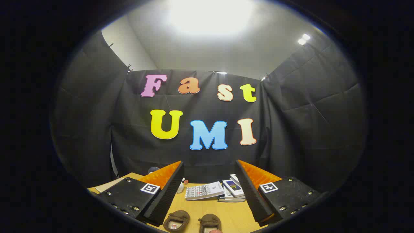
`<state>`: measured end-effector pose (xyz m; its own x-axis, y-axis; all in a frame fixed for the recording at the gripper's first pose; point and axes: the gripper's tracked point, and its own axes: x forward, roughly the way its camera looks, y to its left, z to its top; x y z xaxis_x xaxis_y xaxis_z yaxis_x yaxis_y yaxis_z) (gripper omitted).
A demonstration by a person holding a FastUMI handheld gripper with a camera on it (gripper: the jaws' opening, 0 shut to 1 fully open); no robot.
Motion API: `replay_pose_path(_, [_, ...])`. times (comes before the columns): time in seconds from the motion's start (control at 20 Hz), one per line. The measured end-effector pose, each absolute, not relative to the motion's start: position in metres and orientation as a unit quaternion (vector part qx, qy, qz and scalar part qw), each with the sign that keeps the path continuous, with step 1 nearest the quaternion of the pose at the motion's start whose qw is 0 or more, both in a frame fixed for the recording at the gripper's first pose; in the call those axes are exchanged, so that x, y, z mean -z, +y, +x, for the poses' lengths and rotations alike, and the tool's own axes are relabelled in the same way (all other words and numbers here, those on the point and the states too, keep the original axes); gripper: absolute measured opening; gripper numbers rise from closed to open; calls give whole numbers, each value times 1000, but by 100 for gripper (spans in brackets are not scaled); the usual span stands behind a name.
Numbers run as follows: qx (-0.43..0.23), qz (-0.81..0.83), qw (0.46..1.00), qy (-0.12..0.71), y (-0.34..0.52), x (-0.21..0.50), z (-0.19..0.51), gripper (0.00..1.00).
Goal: Open the storage box then place both shoes into the box .Put the left shoe in first, then the right shoe, with the right side of both shoes facing outward in a uniform manner.
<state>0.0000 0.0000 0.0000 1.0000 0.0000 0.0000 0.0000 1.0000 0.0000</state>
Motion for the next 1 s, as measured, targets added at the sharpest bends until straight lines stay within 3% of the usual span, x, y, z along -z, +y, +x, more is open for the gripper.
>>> replay_pose_path(1.0, [-29,50,998,40,41,35,11,97])
